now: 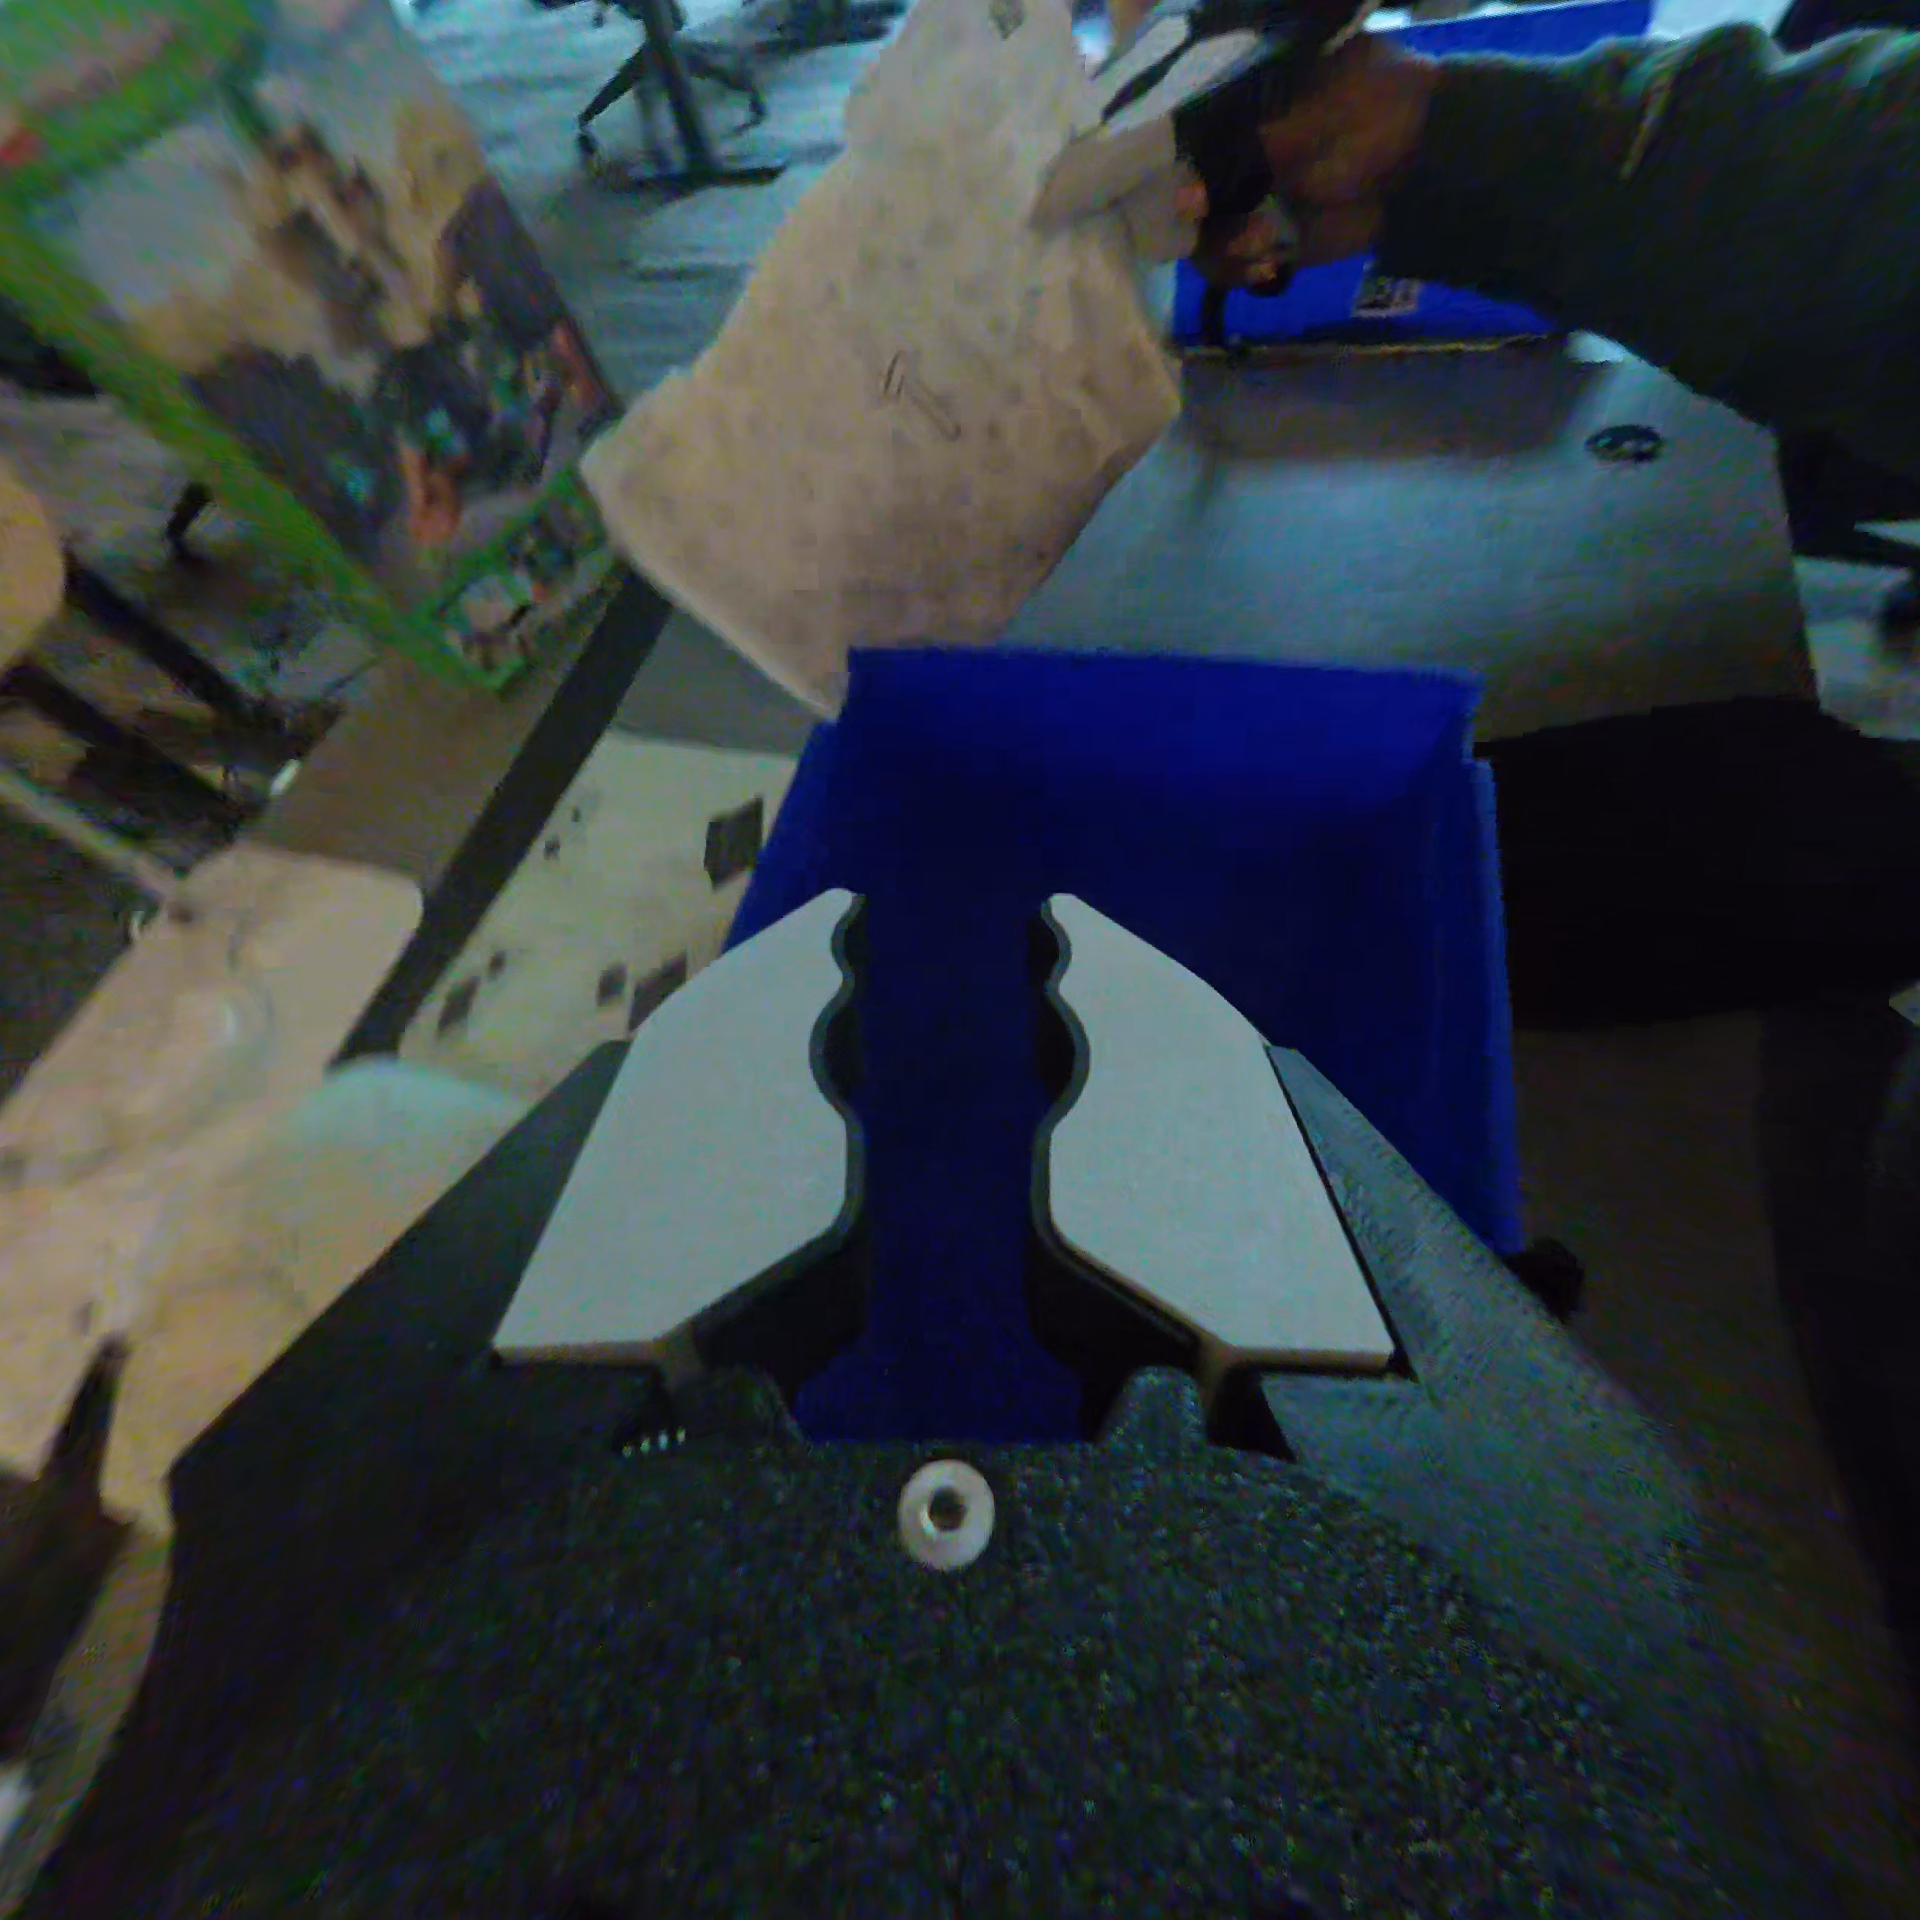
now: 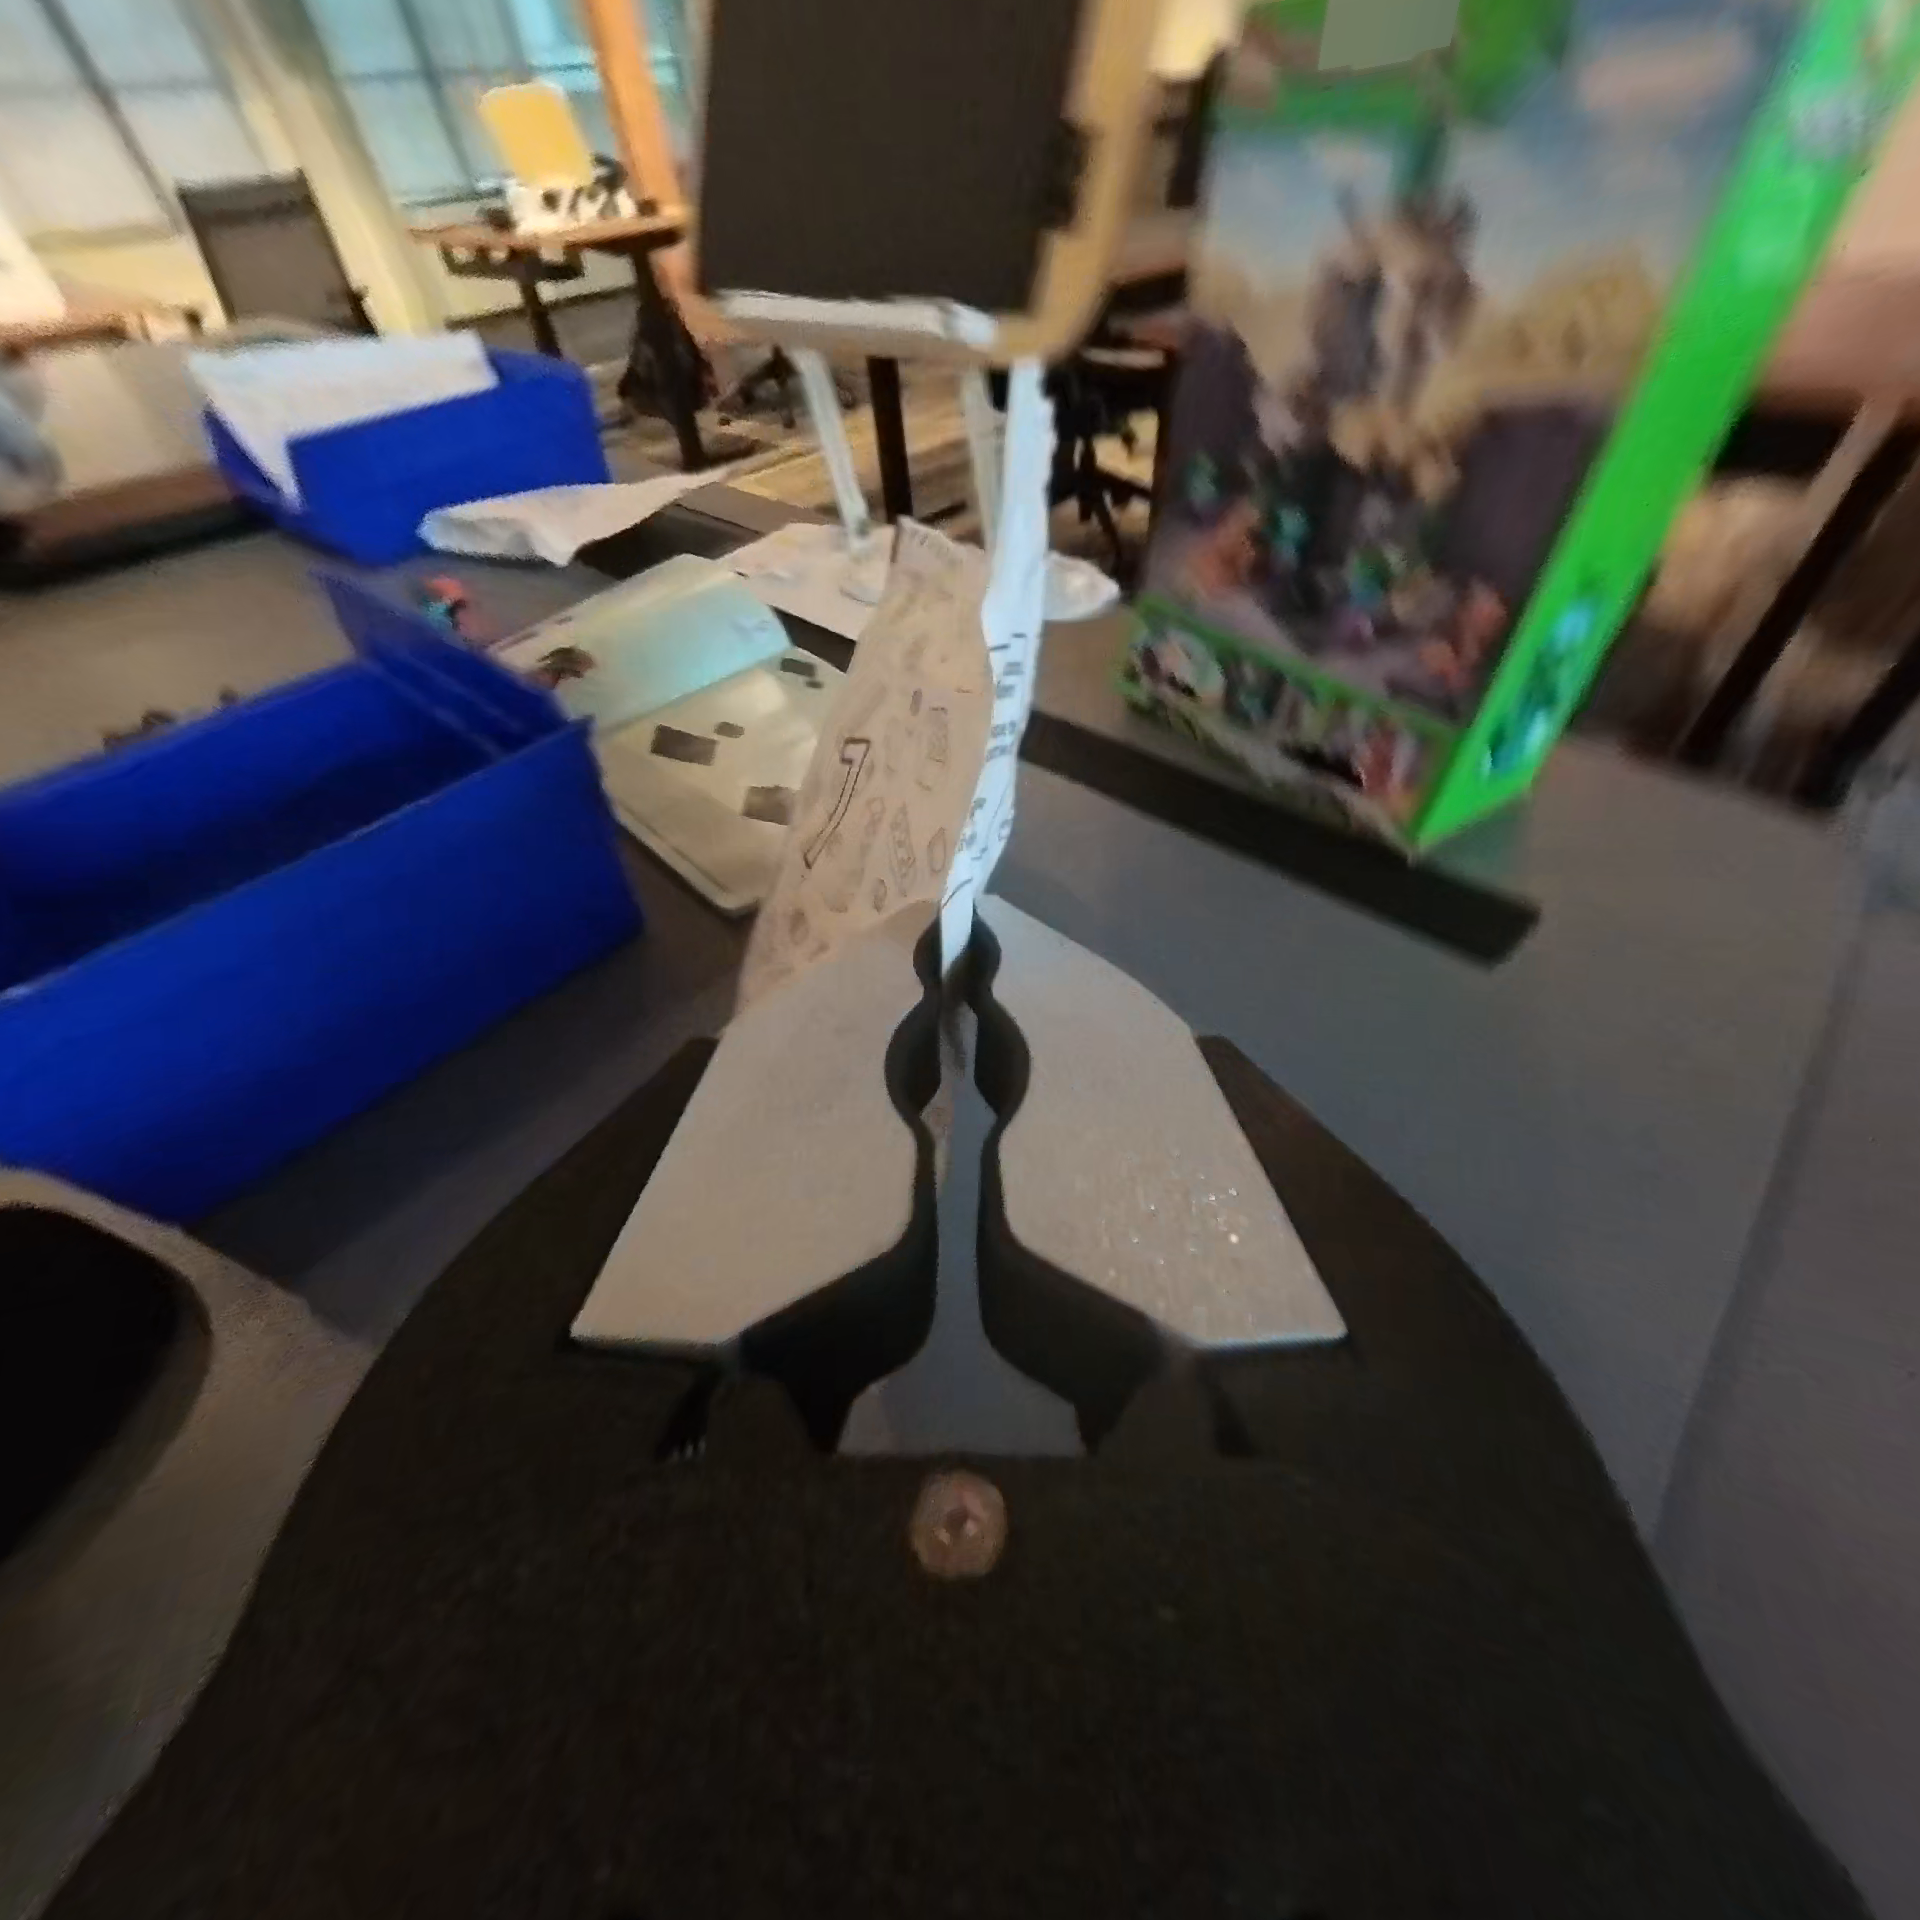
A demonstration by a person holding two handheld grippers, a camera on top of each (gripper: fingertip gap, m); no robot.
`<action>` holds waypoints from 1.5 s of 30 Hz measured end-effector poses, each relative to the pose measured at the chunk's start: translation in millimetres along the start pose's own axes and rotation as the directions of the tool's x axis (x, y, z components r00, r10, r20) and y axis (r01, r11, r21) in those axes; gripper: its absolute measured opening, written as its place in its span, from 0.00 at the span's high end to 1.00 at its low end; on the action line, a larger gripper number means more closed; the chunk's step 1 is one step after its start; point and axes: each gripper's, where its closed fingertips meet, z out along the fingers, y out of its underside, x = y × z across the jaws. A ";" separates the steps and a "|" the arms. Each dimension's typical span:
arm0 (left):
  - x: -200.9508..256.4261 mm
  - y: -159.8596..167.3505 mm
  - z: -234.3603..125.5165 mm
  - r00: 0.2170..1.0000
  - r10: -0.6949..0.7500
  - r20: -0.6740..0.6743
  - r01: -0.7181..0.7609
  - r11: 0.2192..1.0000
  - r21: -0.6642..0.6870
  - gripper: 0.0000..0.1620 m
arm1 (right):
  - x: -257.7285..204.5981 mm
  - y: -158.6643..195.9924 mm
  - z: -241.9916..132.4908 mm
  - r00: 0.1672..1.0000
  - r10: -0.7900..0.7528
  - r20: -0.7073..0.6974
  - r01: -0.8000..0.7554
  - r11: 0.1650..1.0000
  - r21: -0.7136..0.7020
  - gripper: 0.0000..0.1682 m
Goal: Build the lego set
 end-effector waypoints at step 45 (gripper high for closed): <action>-34.8 -49.7 165.6 0.837 0.233 -0.495 -0.202 0.972 0.116 1.00 | -102.9 43.7 -5.5 0.996 -0.012 0.086 0.007 0.998 0.057 1.00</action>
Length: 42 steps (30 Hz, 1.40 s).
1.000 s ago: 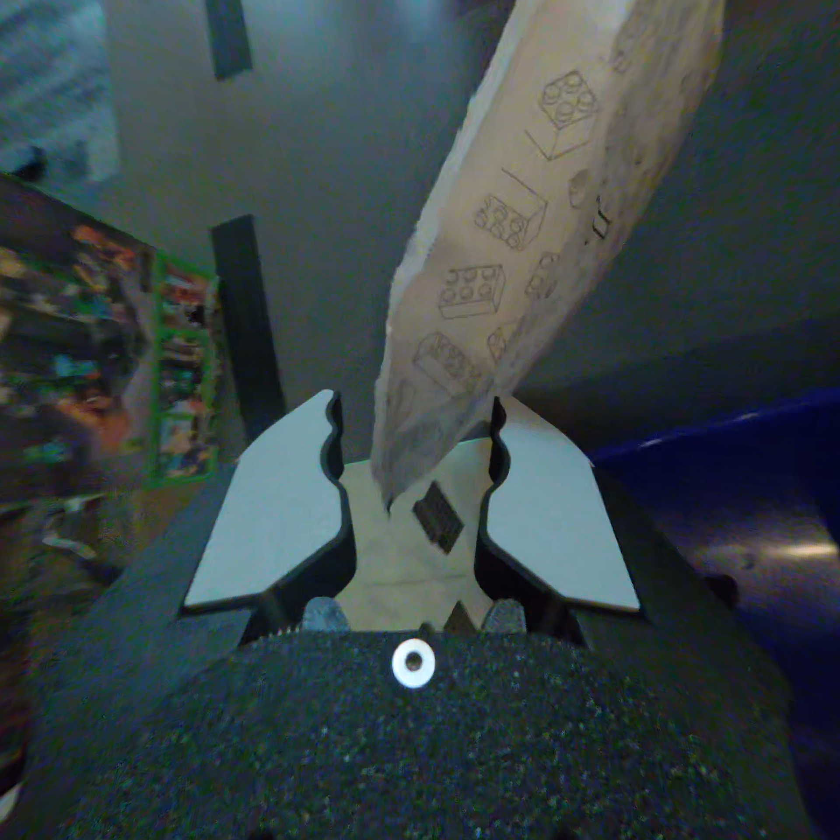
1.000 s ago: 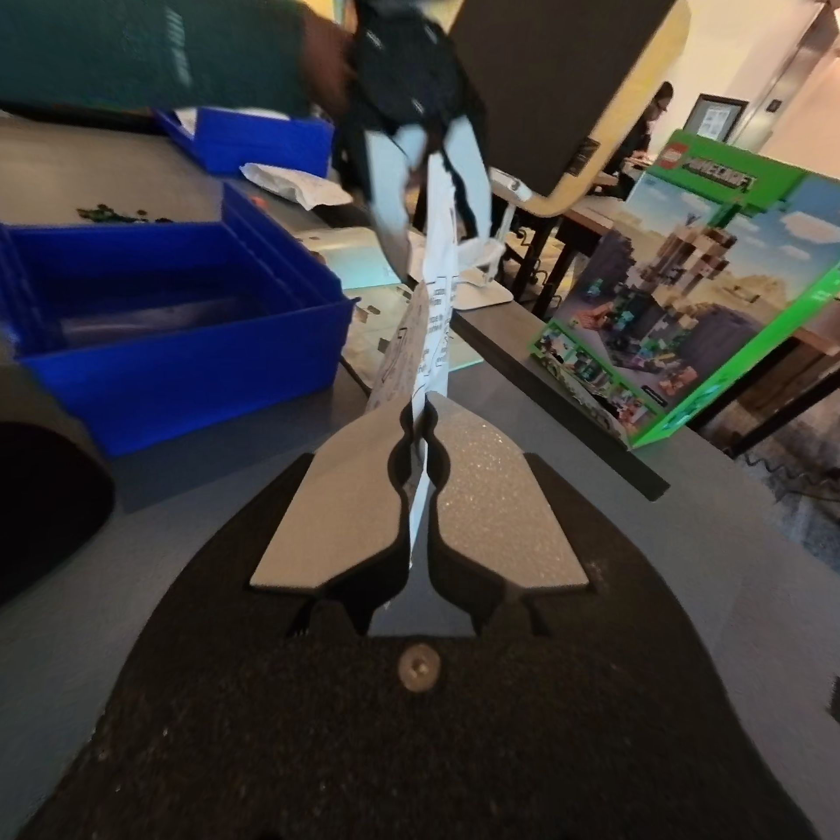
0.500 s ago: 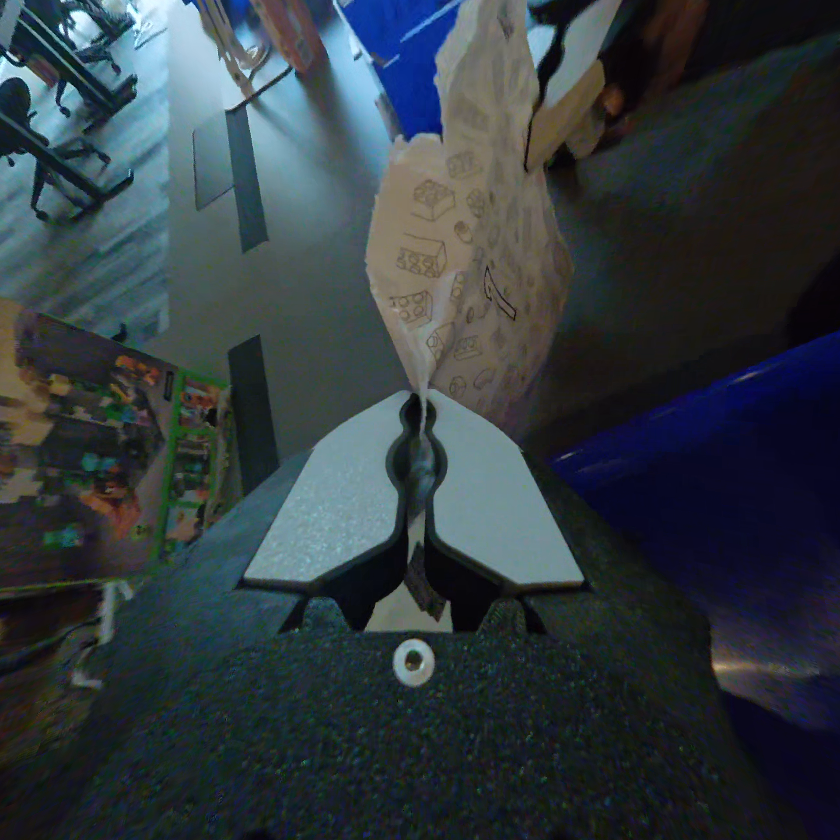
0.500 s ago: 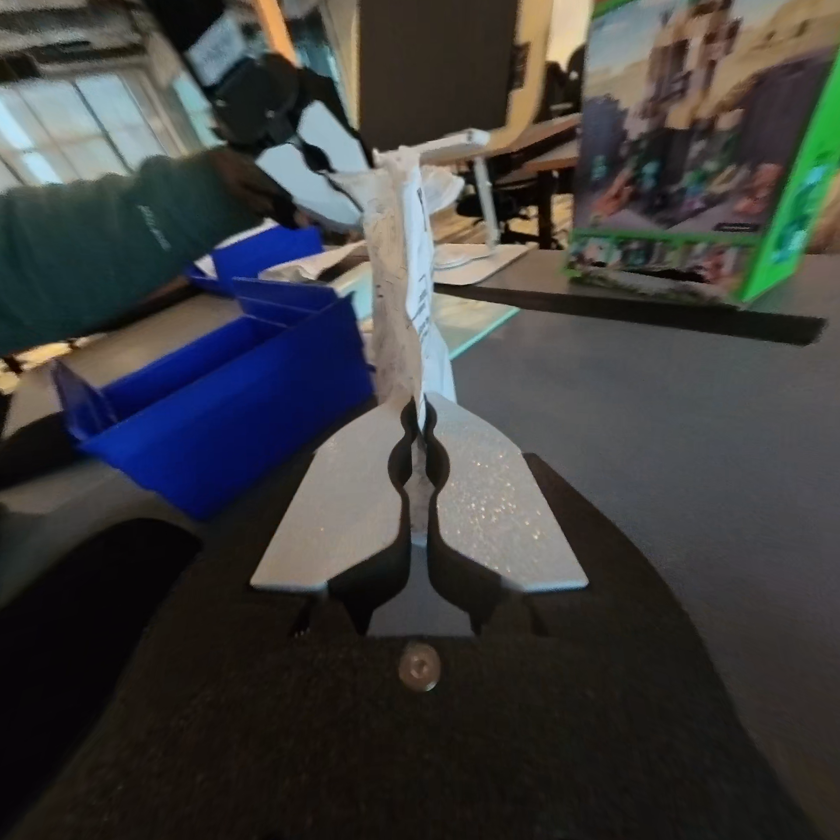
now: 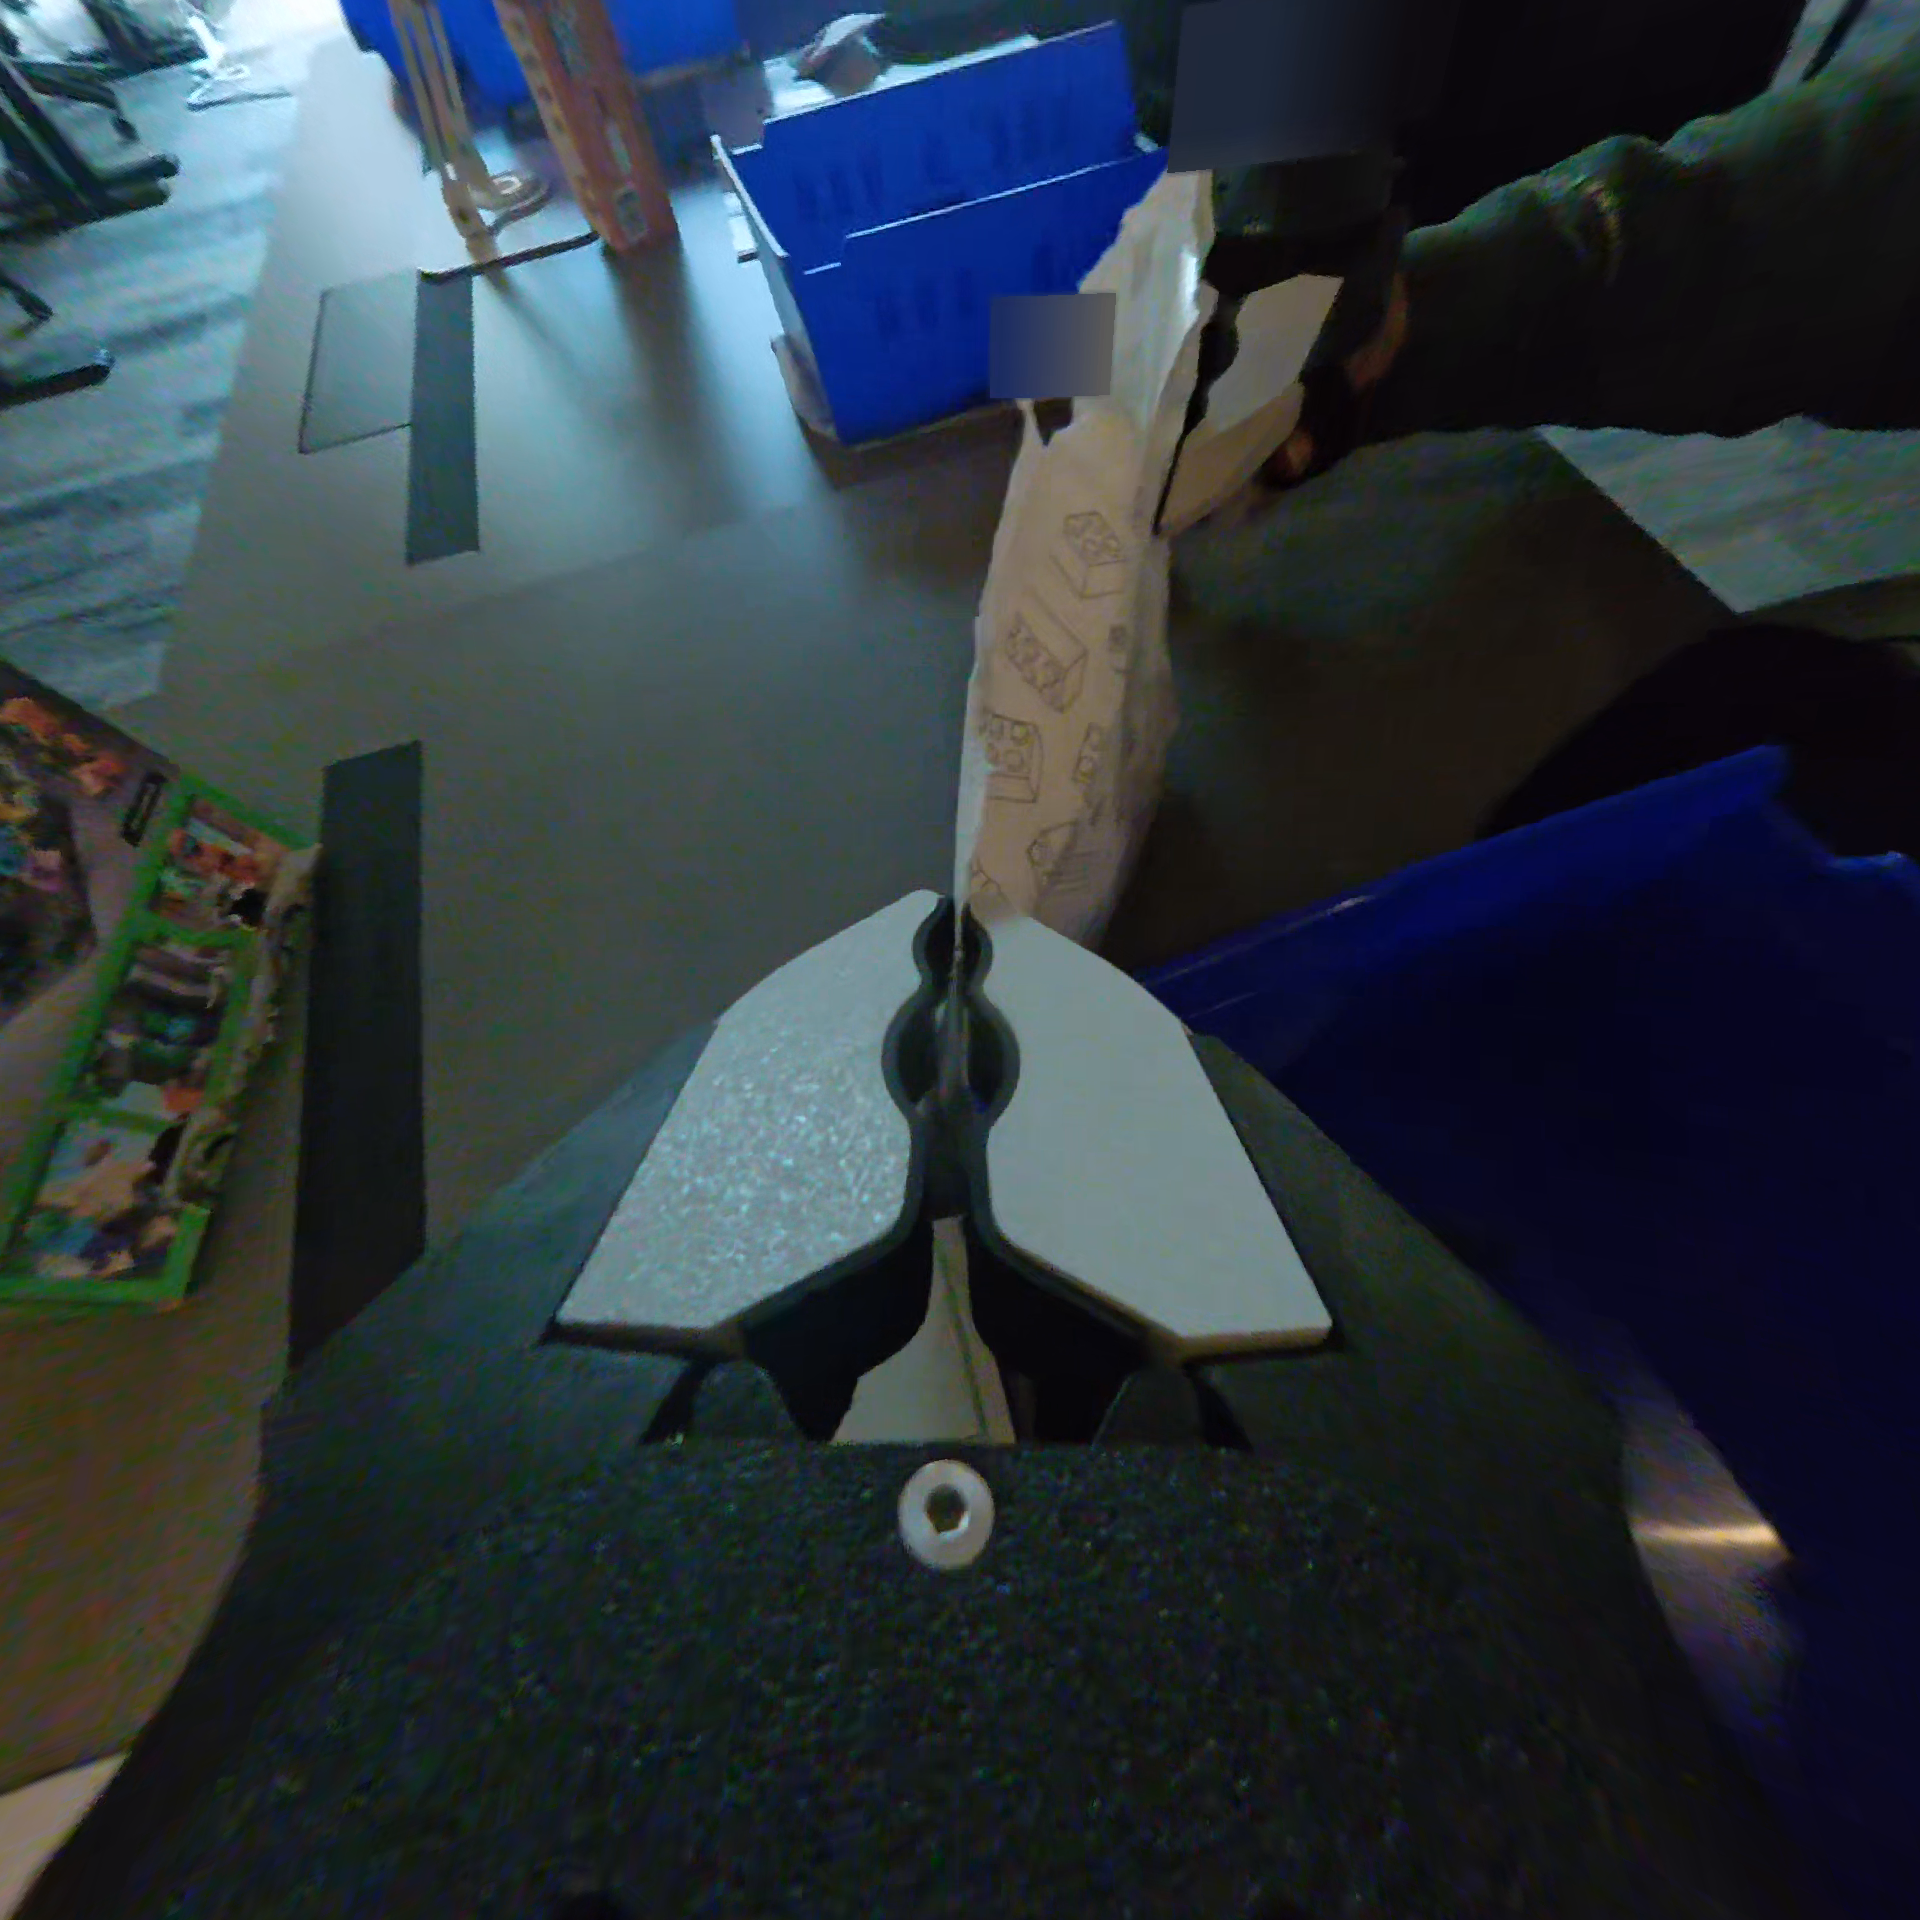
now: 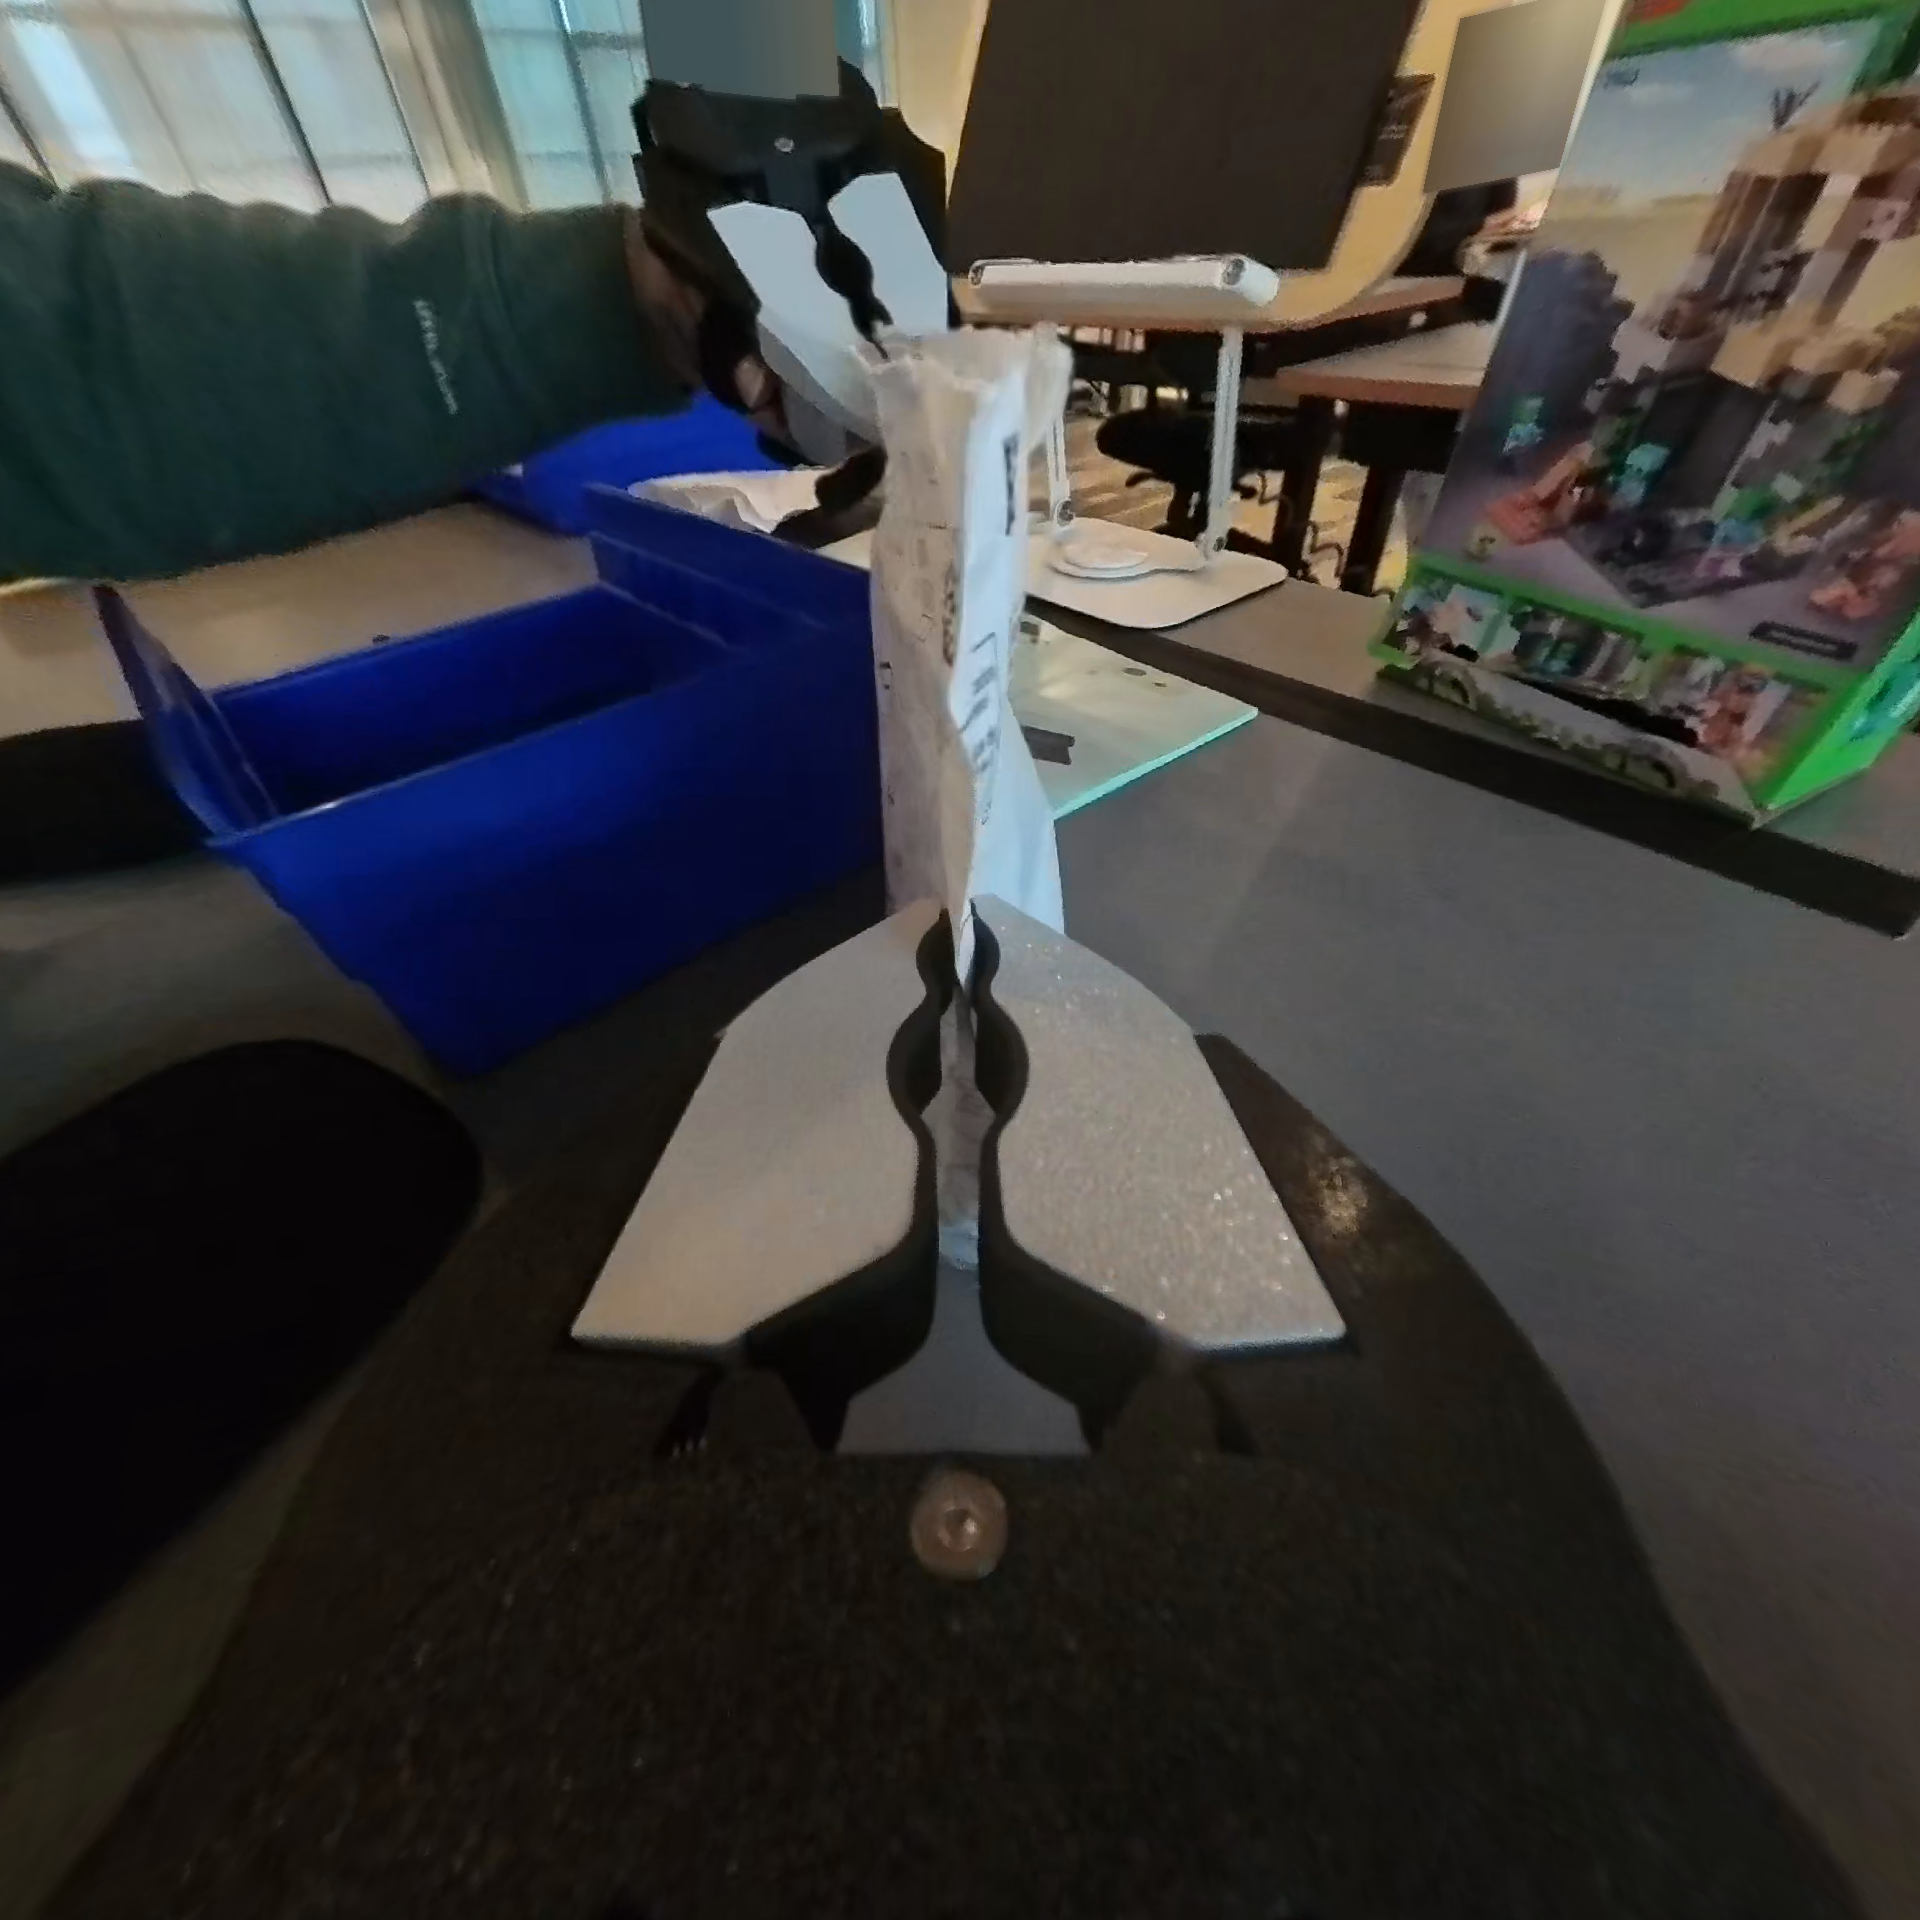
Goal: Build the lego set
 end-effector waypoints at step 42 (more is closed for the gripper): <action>152.7 -6.3 -209.5 0.892 -0.112 0.437 0.100 0.994 0.051 1.00 | -226.6 -143.1 124.8 0.814 0.126 0.567 0.204 0.851 -0.484 0.80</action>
